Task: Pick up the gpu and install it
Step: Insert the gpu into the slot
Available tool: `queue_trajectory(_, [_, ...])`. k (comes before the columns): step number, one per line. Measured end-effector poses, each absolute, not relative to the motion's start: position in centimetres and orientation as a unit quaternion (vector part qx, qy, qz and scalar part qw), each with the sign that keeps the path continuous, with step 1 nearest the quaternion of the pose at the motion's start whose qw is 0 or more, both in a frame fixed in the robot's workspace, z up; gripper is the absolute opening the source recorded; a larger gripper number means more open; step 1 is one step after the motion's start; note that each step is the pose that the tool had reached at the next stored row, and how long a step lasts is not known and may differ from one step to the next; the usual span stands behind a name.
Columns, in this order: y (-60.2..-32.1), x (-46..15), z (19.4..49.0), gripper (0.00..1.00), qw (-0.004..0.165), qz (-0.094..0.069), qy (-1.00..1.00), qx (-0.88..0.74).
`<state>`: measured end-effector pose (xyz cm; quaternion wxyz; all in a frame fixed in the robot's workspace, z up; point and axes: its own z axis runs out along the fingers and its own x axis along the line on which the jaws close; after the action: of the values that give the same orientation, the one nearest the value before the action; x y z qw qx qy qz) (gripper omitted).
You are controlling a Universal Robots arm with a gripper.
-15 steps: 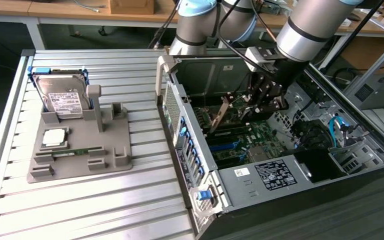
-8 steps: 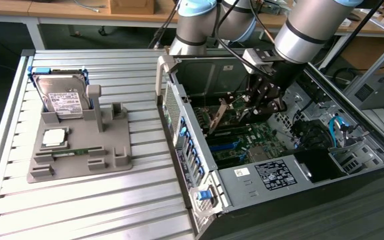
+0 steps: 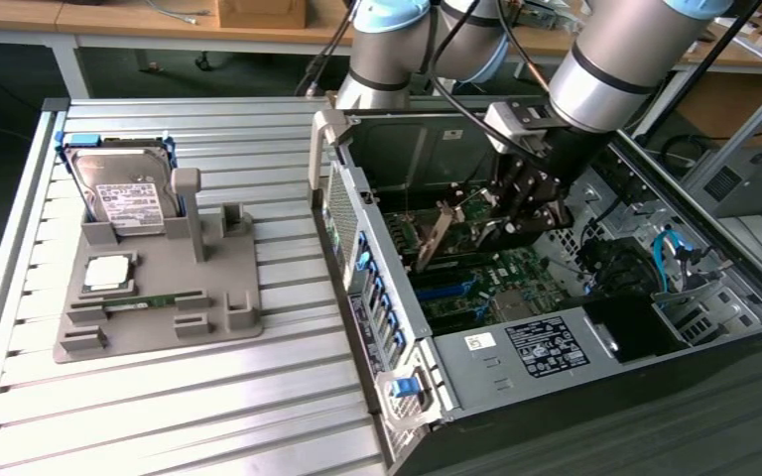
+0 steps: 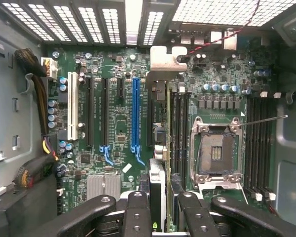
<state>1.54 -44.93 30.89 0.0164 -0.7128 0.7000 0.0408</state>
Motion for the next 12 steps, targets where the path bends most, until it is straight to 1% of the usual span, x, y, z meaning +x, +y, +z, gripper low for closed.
queue_trajectory(12, [-45.61,1.35,30.73,0.27,0.017,0.041,0.703,-0.709])
